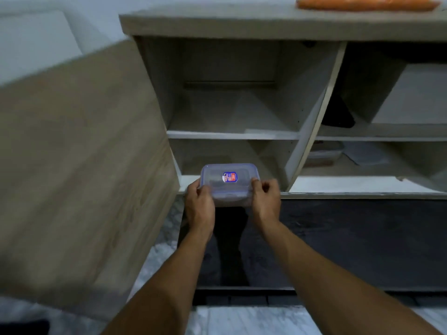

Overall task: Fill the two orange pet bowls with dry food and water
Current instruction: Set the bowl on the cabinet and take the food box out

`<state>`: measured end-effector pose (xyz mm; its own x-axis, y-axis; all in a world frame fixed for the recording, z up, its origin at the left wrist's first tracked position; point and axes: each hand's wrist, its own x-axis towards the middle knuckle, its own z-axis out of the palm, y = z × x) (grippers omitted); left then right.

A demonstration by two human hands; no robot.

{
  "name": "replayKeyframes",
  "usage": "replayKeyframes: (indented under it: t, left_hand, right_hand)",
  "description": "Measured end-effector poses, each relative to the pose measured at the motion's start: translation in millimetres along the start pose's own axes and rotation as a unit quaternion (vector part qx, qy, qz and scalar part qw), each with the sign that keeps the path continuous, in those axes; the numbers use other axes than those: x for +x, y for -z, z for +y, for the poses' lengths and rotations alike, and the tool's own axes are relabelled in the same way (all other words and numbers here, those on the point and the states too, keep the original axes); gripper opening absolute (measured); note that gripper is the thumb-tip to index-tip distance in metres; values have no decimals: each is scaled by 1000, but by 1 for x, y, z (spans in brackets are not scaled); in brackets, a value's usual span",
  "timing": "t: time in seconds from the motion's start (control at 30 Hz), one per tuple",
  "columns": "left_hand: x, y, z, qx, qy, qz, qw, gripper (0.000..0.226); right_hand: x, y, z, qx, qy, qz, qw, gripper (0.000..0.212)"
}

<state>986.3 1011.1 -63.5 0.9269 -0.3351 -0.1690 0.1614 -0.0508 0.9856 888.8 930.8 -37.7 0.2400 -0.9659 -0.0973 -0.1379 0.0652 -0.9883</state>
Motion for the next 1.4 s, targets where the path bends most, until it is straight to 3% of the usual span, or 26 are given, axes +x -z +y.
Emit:
replayKeyframes:
  t: [0.1,0.23,0.33,0.67,0.8,1.1,1.27,1.4]
  left_hand:
    - [-47,13,72,10,37,44,998,41]
    - [-103,34,184,15,54,90,994,16]
    - [-128,44,238,44,53,116,991,16]
    - [-154,67,442,95,-7,74,993,10]
    - [-136,64,462,75,-23,4,997,23]
    - [-74,18,481,141,-6,-3,990,16]
    - [-24,-18,483,169,30,-47,984,19]
    - [14,-37,477,166,52,-62,983,13]
  right_hand:
    - [-28,18,-65,-6,-49,-5,999,22]
    - [-72,40,-161,-16,-80,-6,997,26]
    - [-95,52,-215,-26,-82,11,996,27]
    - [-132,69,-424,-6,-39,12,999,21]
    - [-121,68,-445,-1,-26,-2,1000,18]
    - [-36,52,-457,-73,-33,-26,996,28]
    - [39,38,-455,-86,-58,-80,991,7]
    - [82,22,-459,-91,-47,-114,988,13]
